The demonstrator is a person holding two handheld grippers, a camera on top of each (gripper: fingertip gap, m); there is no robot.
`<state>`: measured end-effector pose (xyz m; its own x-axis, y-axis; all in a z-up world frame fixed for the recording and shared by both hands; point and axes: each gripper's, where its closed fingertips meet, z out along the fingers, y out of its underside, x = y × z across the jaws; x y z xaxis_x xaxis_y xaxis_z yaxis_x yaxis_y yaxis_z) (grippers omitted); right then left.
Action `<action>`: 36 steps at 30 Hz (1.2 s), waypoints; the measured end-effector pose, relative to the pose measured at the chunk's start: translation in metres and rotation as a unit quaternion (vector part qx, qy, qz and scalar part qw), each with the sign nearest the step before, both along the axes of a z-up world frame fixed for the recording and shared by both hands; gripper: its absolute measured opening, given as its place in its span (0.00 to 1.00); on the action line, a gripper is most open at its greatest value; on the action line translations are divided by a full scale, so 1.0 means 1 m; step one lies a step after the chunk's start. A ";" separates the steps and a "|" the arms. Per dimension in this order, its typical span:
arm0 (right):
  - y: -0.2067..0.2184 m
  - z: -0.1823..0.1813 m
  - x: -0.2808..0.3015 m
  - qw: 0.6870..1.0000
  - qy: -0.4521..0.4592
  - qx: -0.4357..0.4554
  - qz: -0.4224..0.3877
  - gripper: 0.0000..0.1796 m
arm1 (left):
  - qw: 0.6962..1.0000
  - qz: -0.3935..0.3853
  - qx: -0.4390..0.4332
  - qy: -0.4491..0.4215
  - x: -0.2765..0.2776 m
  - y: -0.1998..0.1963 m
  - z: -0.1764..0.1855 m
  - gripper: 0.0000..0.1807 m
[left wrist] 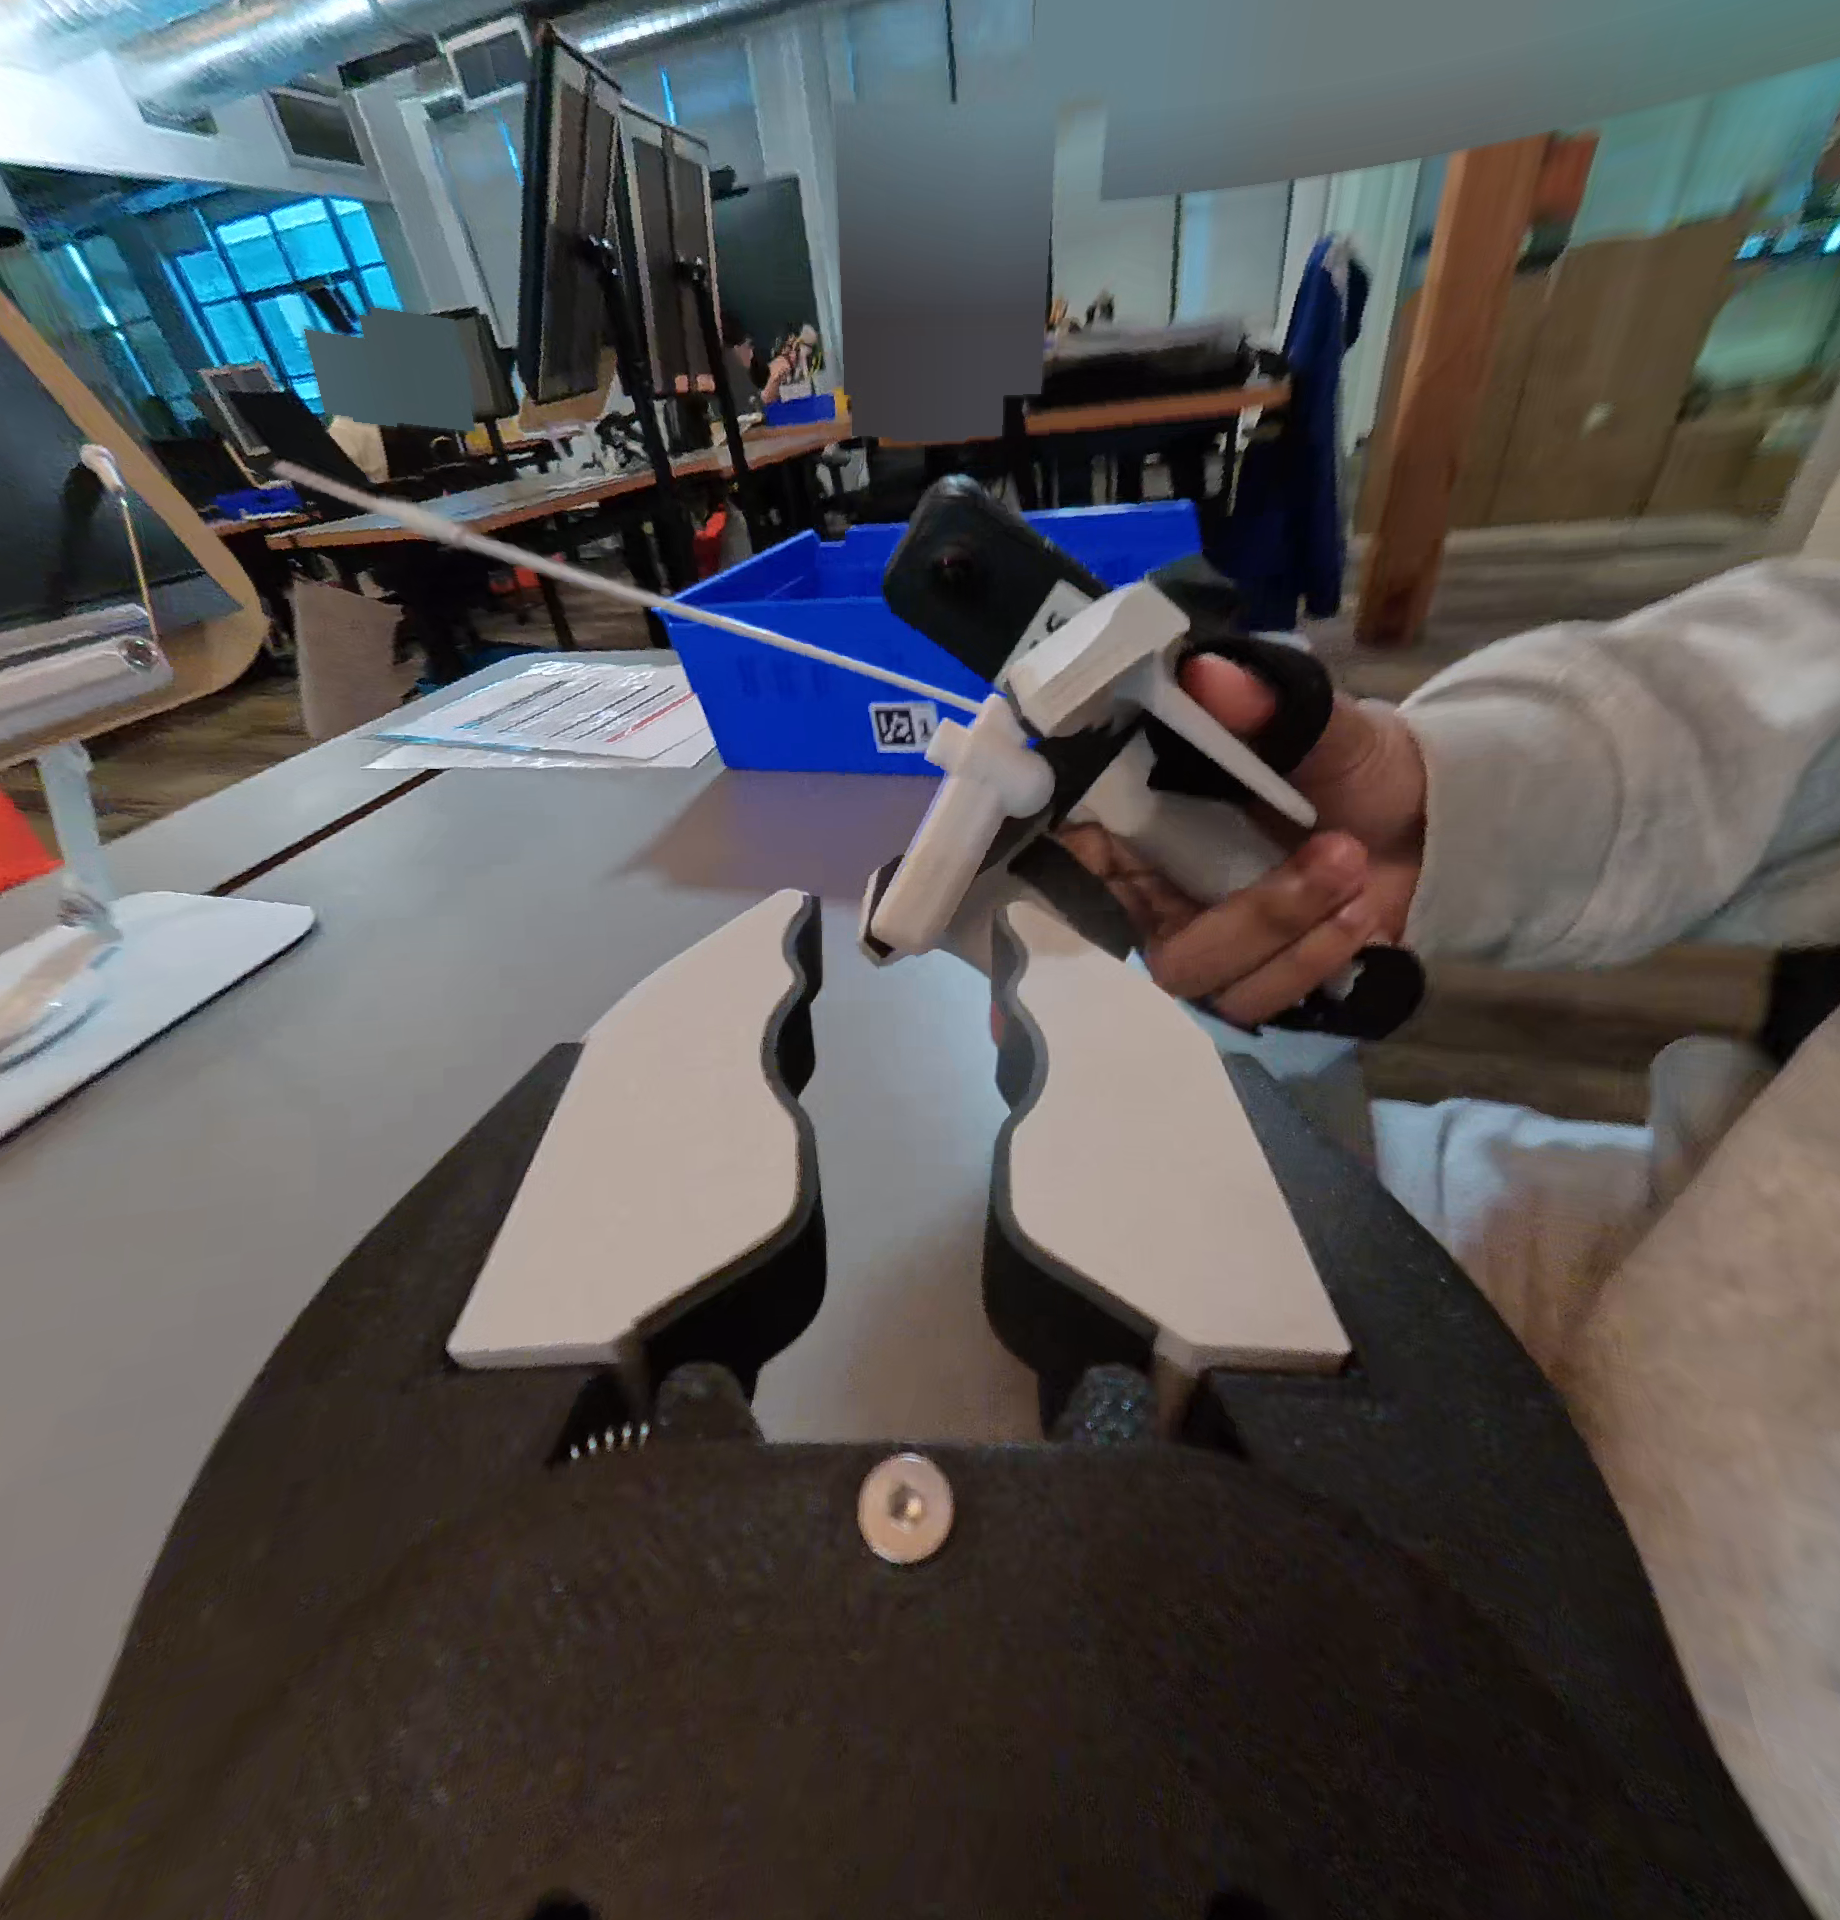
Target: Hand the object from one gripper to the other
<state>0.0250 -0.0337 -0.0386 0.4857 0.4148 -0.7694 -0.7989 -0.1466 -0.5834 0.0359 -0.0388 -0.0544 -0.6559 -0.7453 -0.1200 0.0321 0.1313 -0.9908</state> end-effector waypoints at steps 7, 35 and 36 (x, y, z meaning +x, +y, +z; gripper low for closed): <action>0.001 -0.010 -0.008 0.999 0.020 -0.031 0.038 0.28 | 0.997 0.007 0.076 -0.018 -0.001 -0.007 -0.013 0.13; -0.011 0.013 -0.004 0.955 -0.276 0.069 -0.087 0.31 | 0.969 -0.143 -0.184 0.083 -0.020 -0.019 0.014 0.07; -0.011 0.013 -0.004 0.949 -0.292 0.070 -0.091 0.29 | 0.967 -0.148 -0.187 0.085 -0.021 -0.020 0.014 0.07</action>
